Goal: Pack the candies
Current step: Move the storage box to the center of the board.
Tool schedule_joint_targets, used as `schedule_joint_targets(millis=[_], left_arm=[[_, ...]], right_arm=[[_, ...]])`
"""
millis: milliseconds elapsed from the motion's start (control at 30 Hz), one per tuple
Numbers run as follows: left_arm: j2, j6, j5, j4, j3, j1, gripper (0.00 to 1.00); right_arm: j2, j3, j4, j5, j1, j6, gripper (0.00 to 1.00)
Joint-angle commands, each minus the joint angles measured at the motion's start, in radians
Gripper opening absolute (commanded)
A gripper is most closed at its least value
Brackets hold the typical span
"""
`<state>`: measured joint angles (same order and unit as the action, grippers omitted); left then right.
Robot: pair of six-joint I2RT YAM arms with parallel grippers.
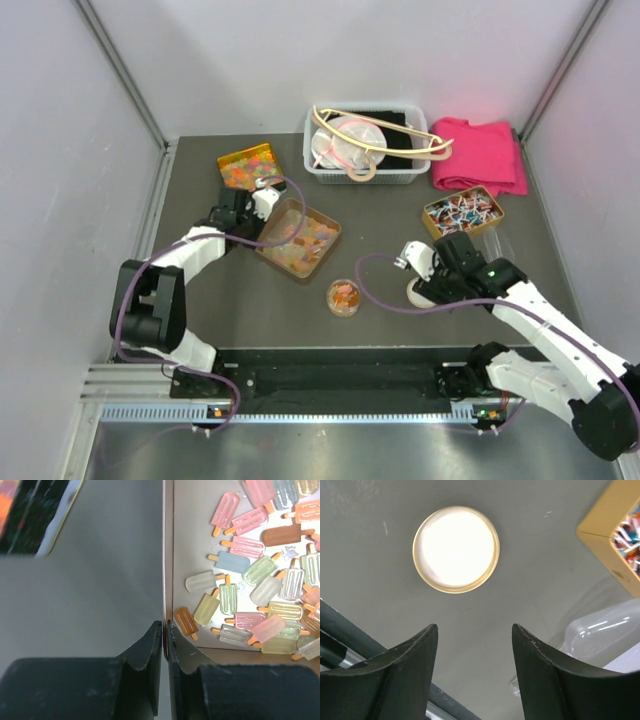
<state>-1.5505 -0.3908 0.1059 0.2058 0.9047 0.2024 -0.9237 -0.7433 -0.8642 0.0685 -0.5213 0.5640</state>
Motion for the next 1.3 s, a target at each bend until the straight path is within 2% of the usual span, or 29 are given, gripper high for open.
schedule_joint_targets(millis=[0, 233, 433, 567, 733, 767, 800, 833, 867, 900, 967, 1033, 1200, 1267], left_arm=[[0.090, 0.001, -0.052, 0.000, -0.049, -0.053, 0.14], [0.150, -0.006, -0.097, 0.007, -0.104, -0.107, 0.09], [0.173, -0.025, -0.084, 0.007, -0.150, -0.195, 0.07], [0.181, -0.039, -0.072, 0.004, -0.155, -0.299, 0.03], [0.176, -0.051, -0.038, 0.012, -0.145, -0.356, 0.02], [0.178, -0.049, -0.025, 0.017, -0.144, -0.365, 0.04], [0.190, -0.043, -0.008, 0.027, -0.144, -0.368, 0.09], [0.199, -0.039, 0.024, 0.030, -0.147, -0.370, 0.17], [0.211, -0.036, 0.043, 0.032, -0.151, -0.370, 0.38], [0.240, -0.023, 0.060, 0.033, -0.156, -0.370, 0.53], [0.265, -0.017, 0.106, 0.041, -0.161, -0.370, 0.71], [0.288, -0.008, 0.123, 0.053, -0.152, -0.368, 0.77], [0.322, 0.007, 0.140, 0.078, -0.125, -0.368, 0.99], [0.332, 0.012, 0.143, 0.083, -0.119, -0.368, 0.99]], right_arm=[[-0.029, 0.062, 0.102, 0.073, -0.069, 0.028, 0.59], [-0.082, 0.085, 0.165, 0.053, -0.131, 0.019, 0.56], [-0.092, 0.093, 0.195, 0.028, -0.166, 0.020, 0.54], [-0.073, 0.078, 0.195, 0.001, -0.226, 0.028, 0.54], [-0.144, -0.037, 0.149, -0.067, -0.319, 0.050, 0.64], [-0.165, -0.060, 0.143, -0.094, -0.330, 0.053, 0.70], [-0.187, -0.085, 0.137, -0.108, -0.341, 0.059, 0.76], [-0.208, -0.137, 0.137, -0.127, -0.354, 0.057, 0.81], [-0.252, -0.163, 0.143, -0.134, -0.362, 0.056, 0.90], [-0.273, -0.189, 0.148, -0.157, -0.367, 0.054, 0.94], [-0.334, -0.251, 0.168, -0.162, -0.387, 0.050, 0.99], [-0.375, -0.292, 0.195, -0.148, -0.411, 0.056, 0.99], [-0.481, -0.333, 0.254, -0.133, -0.480, 0.059, 0.99], [-0.506, -0.347, 0.258, -0.150, -0.509, 0.050, 0.99]])
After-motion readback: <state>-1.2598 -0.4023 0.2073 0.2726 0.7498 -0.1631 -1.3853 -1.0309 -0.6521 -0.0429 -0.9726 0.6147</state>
